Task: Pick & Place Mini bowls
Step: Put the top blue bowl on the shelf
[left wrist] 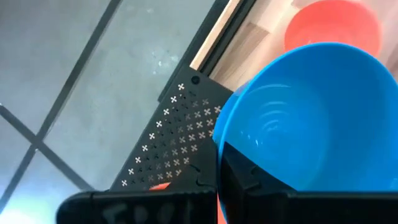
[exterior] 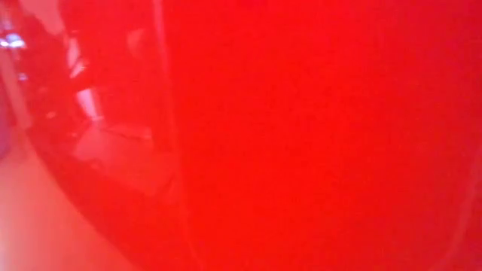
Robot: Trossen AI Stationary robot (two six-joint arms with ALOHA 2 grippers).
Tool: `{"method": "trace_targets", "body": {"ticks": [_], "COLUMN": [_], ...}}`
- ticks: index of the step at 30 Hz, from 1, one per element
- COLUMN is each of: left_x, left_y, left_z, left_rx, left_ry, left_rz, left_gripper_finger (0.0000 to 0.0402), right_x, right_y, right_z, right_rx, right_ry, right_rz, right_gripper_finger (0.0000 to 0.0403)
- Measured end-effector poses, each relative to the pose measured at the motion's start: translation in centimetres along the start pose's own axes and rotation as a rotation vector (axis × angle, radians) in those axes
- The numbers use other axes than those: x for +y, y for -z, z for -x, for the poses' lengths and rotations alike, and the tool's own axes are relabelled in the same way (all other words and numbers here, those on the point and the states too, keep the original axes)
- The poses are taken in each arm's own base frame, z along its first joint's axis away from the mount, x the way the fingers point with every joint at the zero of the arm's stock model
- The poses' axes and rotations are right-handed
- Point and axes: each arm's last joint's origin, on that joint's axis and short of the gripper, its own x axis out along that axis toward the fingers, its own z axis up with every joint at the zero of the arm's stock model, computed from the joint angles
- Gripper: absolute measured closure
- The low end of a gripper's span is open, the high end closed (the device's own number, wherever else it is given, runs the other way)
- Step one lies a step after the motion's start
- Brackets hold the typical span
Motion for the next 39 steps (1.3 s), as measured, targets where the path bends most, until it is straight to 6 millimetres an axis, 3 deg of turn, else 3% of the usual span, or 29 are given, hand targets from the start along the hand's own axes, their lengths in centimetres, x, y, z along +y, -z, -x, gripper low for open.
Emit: {"method": "trace_targets", "body": {"ticks": [8, 15, 39], "left_x": [0.2, 0.3, 0.4], "left_y": [-0.4, -0.4, -0.4], "left_z": [-2.5, -3.2, -3.3], "left_rx": [0.060, 0.082, 0.092], "left_ry": [-0.002, -0.003, -0.039], "left_rz": [-0.022, -0.024, -0.083], "left_gripper_finger": [0.0401, 0.0401, 0.0392], "right_x": [0.0, 0.0, 0.0], "right_y": [0.0, 0.0, 0.0], "right_z": [0.0, 0.0, 0.0], "right_rx": [-0.001, -0.001, 0.000], "right_ry": [0.000, 0.000, 0.000], "right_rz": [0.000, 0.000, 0.000], "right_gripper_finger": [0.0271, 0.0271, 0.0271]}}
